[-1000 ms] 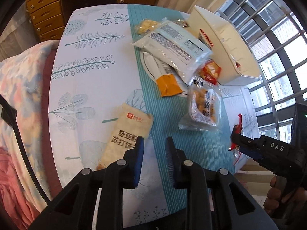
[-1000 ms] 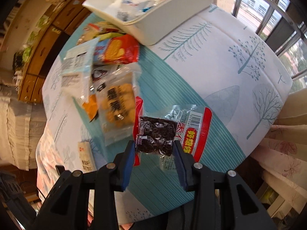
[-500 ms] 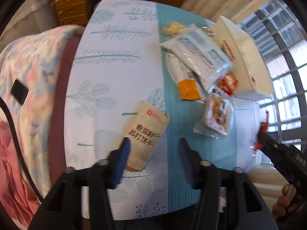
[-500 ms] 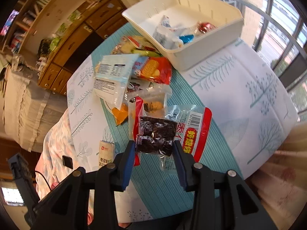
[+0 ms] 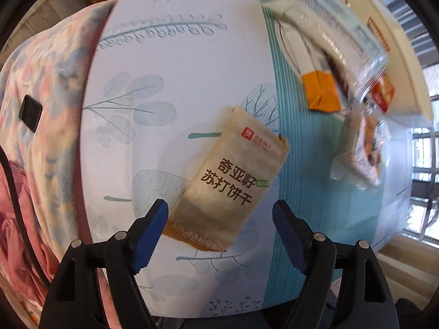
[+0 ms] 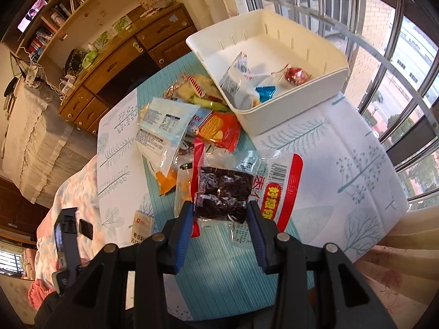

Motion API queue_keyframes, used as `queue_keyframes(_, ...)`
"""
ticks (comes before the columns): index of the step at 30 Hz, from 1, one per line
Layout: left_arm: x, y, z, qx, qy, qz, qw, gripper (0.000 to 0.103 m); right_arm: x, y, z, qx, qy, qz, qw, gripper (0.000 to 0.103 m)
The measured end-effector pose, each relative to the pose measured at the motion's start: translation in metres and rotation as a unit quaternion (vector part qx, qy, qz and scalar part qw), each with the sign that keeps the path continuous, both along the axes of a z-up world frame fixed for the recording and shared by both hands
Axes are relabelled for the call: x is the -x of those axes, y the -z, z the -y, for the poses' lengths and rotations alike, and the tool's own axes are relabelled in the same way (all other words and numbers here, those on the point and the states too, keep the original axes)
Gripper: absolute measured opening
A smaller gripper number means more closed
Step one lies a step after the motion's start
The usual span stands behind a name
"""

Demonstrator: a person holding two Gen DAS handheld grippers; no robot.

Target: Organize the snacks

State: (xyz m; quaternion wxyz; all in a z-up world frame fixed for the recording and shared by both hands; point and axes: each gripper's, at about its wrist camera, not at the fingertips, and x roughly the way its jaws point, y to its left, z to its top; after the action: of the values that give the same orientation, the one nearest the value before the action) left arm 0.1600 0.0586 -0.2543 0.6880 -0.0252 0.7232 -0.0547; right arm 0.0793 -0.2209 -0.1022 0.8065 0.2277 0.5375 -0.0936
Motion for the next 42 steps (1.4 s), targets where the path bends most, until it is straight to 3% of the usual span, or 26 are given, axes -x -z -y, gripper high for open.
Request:
queue_keyframes(12, -0.009, 0.030, 0.019, -0.041, 0.065, -0.016, 0.9969, 0.077, 0.009, -0.006, -0.012, 0.068, -0.005, 0.015, 0.998, 0.040)
queue_keyframes(16, -0.009, 0.028, 0.026, -0.058, 0.079, -0.004, 0.9952, 0.065, 0.008, -0.008, -0.017, 0.088, -0.020, 0.021, 0.996, 0.040)
queue_keyframes(19, -0.009, 0.027, 0.030, -0.059, 0.086, -0.001, 0.9945, 0.061, 0.005, -0.008, -0.017, 0.094, -0.033, 0.023, 0.995, 0.040)
queue_keyframes(29, -0.004, 0.024, 0.030, -0.061, 0.025, -0.034, 0.9973, 0.060, -0.019, -0.011, -0.001, 0.096, -0.090, 0.030, 0.991, 0.040)
queue_keyframes(35, -0.001, -0.006, 0.046, -0.044, -0.006, -0.026, 0.9987, 0.060, -0.036, -0.016, 0.018, 0.102, -0.127, 0.042, 0.986, 0.040)
queue_keyframes(42, -0.011, -0.064, 0.092, -0.024, -0.025, 0.001, 0.9994, 0.060, -0.053, -0.021, 0.045, 0.109, -0.163, 0.055, 0.979, 0.040)
